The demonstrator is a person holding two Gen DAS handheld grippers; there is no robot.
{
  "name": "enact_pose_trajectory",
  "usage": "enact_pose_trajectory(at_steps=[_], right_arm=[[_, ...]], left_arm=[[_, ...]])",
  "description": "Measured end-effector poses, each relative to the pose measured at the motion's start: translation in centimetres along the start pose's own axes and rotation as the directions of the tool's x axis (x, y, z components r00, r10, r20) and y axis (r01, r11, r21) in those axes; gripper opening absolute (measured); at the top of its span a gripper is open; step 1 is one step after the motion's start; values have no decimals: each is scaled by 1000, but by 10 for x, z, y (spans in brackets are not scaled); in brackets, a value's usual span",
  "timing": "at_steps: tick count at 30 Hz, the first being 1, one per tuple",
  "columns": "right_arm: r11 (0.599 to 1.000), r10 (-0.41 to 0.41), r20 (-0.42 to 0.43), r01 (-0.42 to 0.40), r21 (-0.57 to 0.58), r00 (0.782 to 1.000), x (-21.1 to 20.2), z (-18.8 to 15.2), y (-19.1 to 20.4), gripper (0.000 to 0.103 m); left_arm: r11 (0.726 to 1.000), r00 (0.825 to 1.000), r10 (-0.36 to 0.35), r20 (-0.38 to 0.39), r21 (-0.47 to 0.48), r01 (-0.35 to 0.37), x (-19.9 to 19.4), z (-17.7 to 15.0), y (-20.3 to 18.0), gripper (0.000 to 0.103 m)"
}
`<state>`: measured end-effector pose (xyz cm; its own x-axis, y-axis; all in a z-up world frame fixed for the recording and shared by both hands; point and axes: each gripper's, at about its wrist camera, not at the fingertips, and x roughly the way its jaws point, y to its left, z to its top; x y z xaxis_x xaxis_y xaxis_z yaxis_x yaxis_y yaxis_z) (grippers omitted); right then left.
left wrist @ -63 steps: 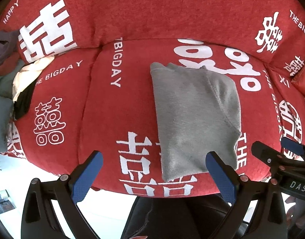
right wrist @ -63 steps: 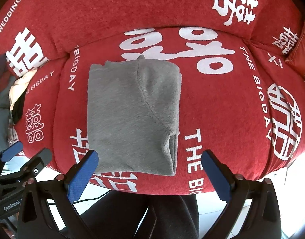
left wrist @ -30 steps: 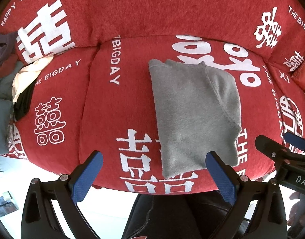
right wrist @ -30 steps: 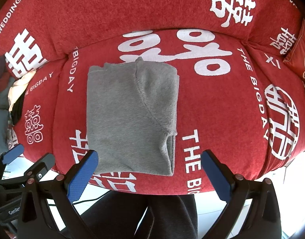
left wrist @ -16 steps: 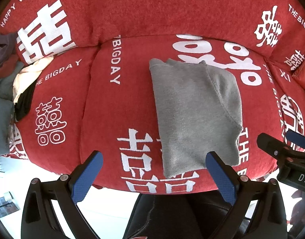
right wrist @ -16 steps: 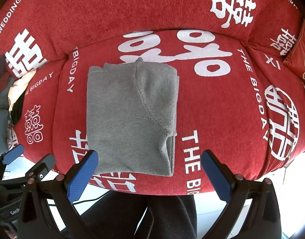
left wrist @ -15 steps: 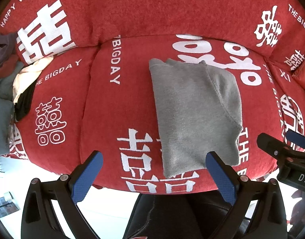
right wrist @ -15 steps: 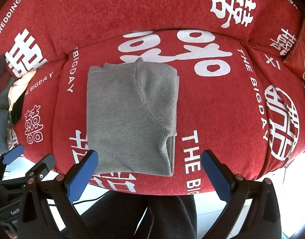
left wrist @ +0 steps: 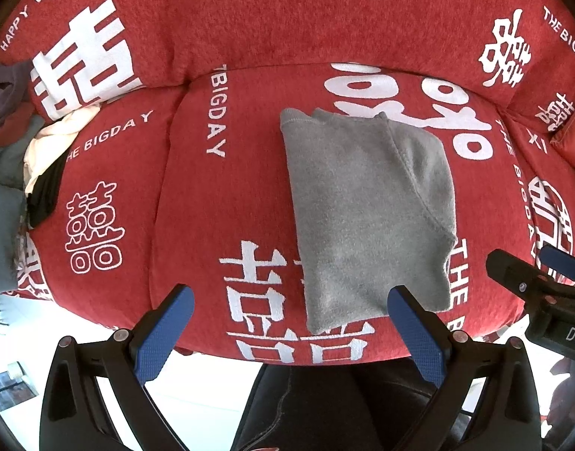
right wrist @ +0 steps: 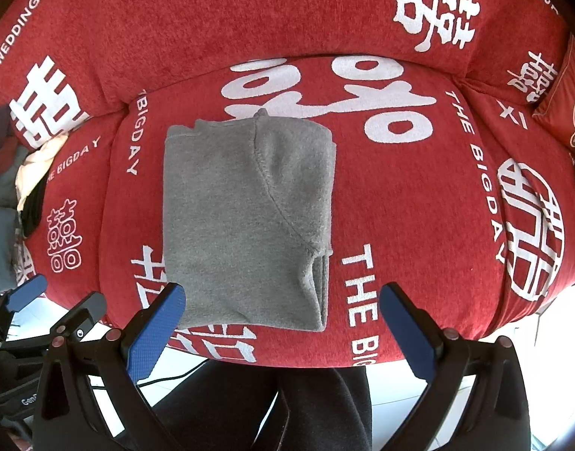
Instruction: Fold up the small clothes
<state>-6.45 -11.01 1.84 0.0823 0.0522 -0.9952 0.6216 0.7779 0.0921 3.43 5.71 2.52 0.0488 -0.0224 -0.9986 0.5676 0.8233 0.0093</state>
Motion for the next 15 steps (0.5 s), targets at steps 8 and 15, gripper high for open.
enact_pose_trajectory(at_steps=[8,15], right_arm=[[1000,-5,1,5,8,1000,0,-2,-2,103],[1000,-9,-2,9,8,1000,1,-2,2,103]], left_arm=[[1000,1000,14,0,14,-14,2,-1,1,103],[999,999,31,11,30,-31,2,3,1,103]])
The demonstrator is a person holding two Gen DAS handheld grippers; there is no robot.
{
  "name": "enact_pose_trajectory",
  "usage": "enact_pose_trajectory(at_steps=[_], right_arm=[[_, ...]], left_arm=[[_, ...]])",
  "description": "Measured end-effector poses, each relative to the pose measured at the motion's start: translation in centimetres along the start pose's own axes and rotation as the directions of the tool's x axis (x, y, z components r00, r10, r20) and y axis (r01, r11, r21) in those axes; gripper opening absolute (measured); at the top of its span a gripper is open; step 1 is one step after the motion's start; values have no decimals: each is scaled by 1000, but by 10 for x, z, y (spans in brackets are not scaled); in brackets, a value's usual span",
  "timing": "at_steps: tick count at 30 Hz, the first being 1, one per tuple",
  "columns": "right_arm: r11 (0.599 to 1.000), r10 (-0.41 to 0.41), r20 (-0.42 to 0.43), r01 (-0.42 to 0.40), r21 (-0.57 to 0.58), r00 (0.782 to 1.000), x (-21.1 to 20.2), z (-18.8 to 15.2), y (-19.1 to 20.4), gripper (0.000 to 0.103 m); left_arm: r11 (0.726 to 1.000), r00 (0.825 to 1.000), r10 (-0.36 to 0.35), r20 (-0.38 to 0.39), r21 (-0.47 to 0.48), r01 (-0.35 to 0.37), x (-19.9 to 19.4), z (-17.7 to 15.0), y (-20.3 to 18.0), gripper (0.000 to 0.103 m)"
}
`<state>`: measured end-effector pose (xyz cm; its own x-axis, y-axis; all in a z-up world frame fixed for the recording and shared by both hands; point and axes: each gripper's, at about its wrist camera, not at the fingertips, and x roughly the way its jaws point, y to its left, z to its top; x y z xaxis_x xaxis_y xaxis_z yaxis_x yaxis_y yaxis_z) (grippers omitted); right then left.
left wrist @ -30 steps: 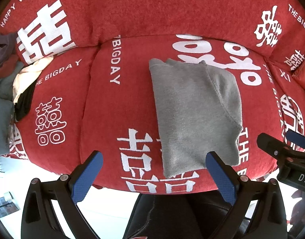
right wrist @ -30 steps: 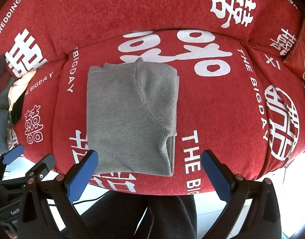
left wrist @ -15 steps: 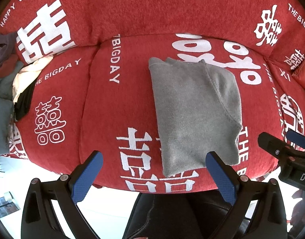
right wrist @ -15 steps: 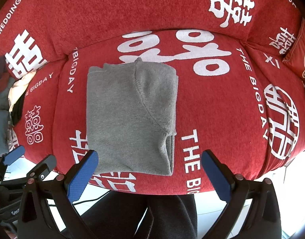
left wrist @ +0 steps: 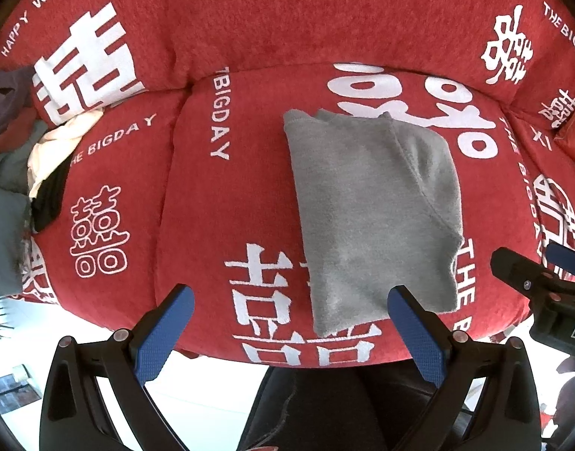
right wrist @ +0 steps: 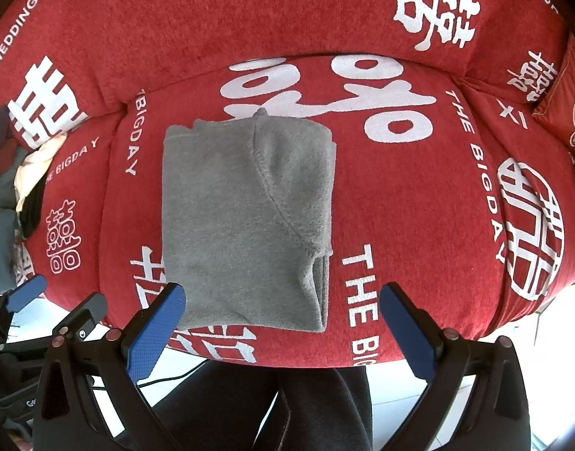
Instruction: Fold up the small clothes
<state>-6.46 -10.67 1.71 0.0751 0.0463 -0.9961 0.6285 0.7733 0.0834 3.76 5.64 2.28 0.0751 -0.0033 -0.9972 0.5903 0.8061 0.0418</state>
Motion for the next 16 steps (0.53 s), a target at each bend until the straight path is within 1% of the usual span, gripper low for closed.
enact_pose_trajectory(at_steps=[11,14,16], right_arm=[[1000,-8,-7,8,-7,1000,3,-1,5,103],[1000,-11,-9,11,-7,1000,4,-1,6,103],[1000,-11,-10,11,-6,1000,4,-1,6,103]], left_arm=[[1000,1000,13,12,-4,-13,3,3,4,103],[1000,999,24,35,0,-24,1,4,5,103],[1000,999,23,37,12,-23,1,4,4,103]])
